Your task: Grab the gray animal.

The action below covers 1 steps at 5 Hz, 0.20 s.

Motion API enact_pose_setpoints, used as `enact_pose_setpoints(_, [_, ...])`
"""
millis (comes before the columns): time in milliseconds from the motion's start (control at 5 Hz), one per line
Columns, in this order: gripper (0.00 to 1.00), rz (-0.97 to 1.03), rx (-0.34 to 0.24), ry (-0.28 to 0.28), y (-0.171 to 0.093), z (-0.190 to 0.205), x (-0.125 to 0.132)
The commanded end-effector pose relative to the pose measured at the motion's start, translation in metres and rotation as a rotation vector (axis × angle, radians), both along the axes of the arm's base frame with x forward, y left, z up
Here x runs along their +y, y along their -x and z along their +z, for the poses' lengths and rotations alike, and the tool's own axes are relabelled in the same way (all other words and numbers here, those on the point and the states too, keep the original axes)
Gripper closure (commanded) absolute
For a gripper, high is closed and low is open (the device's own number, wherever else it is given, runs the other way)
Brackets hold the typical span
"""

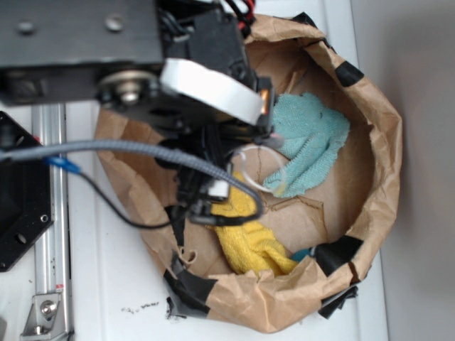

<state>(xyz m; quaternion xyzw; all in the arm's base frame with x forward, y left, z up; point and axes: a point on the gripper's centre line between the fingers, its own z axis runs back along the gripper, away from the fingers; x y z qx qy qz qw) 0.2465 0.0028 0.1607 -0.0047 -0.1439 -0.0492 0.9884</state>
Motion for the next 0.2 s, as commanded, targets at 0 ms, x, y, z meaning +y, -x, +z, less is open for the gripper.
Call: enact_pose_setpoints(0, [1.00, 0.287, -0.066, 0.074, -0.0041, 0.0102, -0.0125])
